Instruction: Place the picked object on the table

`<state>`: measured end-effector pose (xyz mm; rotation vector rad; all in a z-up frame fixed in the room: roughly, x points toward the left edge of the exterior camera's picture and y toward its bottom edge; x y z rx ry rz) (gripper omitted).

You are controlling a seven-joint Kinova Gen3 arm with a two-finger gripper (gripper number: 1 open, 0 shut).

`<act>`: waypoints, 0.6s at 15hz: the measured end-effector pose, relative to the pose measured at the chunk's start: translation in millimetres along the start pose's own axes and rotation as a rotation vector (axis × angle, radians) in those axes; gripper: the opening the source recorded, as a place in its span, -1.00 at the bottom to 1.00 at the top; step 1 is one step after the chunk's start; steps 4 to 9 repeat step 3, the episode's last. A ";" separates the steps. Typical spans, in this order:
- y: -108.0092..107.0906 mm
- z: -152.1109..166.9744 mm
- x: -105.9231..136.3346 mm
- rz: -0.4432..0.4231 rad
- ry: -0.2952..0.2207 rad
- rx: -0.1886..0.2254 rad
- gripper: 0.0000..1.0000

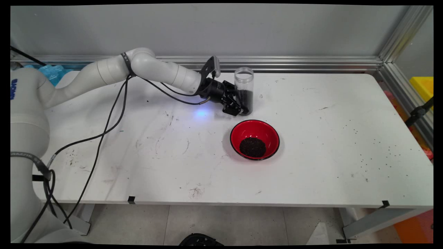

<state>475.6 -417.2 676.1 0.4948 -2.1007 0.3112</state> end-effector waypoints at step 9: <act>0.3 0.6 -0.7 -0.002 -0.002 -0.003 1.00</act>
